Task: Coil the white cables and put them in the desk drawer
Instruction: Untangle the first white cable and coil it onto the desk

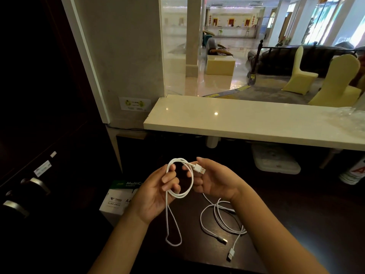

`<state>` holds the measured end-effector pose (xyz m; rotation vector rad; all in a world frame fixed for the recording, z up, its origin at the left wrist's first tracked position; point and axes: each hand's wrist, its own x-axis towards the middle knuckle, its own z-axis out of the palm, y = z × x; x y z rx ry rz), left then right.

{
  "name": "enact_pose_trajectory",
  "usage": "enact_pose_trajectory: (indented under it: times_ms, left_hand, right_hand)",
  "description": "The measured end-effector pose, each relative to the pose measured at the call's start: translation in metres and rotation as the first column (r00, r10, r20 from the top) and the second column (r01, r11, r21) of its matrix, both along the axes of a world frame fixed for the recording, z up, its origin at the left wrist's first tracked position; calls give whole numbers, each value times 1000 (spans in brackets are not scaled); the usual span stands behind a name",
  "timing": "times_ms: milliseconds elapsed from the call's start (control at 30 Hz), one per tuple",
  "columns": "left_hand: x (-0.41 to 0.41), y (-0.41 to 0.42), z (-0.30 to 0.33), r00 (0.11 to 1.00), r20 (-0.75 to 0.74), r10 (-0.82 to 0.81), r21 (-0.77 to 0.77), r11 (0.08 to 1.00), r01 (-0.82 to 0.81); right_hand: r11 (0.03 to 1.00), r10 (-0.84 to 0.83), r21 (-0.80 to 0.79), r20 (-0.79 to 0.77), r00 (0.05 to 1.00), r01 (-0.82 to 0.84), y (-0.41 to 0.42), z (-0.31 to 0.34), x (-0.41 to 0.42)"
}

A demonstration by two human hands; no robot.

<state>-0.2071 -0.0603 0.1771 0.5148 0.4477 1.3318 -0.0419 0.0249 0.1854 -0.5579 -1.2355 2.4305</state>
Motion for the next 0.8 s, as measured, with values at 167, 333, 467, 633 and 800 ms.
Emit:
enact_pose_trajectory:
  times_ms: [167, 333, 467, 633, 800]
  left_hand:
    - [4, 3, -1, 998, -9, 60, -19, 998, -60]
    - [6, 9, -3, 998, -29, 60, 1, 998, -60]
    - [10, 9, 1, 982, -133, 131, -30, 990, -136]
    - [14, 11, 2, 927, -323, 192, -21, 977, -210]
    - [6, 22, 4, 943, -133, 306, -85, 944, -319]
  right_hand:
    - [991, -90, 103, 28, 996, 87, 3, -2, 0]
    - [977, -210, 43, -12, 978, 210, -1, -3, -5]
    - [957, -291, -12, -3, 957, 291, -2, -3, -10]
    - [912, -411, 39, 47, 911, 409, -3, -4, -11]
    - [983, -182, 59, 121, 976, 176, -33, -32, -19]
